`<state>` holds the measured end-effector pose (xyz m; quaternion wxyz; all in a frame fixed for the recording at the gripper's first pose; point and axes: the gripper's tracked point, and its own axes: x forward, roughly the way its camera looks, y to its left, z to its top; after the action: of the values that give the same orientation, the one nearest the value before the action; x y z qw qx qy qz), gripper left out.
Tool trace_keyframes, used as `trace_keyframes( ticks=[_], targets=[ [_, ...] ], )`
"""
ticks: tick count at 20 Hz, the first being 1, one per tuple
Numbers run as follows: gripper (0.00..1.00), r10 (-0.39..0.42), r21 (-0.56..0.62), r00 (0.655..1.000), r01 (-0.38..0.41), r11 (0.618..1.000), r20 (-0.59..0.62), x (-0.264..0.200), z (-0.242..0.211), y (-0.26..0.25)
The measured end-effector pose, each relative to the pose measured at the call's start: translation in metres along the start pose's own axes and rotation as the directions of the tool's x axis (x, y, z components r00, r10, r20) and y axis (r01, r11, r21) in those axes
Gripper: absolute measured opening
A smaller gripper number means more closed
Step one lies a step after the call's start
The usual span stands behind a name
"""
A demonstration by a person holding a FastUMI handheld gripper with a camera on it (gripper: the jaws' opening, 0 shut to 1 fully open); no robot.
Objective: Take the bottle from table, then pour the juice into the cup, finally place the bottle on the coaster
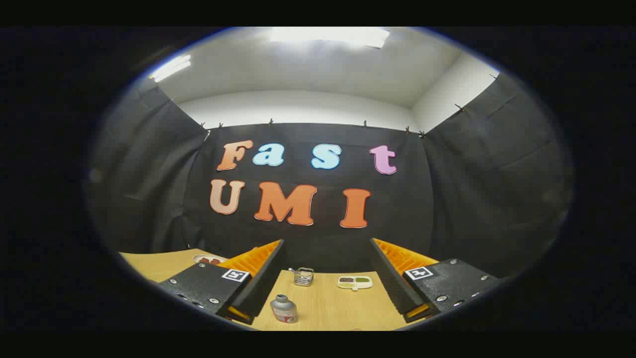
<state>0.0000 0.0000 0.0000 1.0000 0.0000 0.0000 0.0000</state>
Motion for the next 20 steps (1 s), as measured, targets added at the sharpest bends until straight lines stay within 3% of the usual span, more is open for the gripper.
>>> trace_keyframes(
  ticks=[20],
  targets=[
    [0.98, -0.014, 0.013, 0.999, 0.014, 1.000, -0.037, 0.014, -0.030, -0.010]
  ],
)
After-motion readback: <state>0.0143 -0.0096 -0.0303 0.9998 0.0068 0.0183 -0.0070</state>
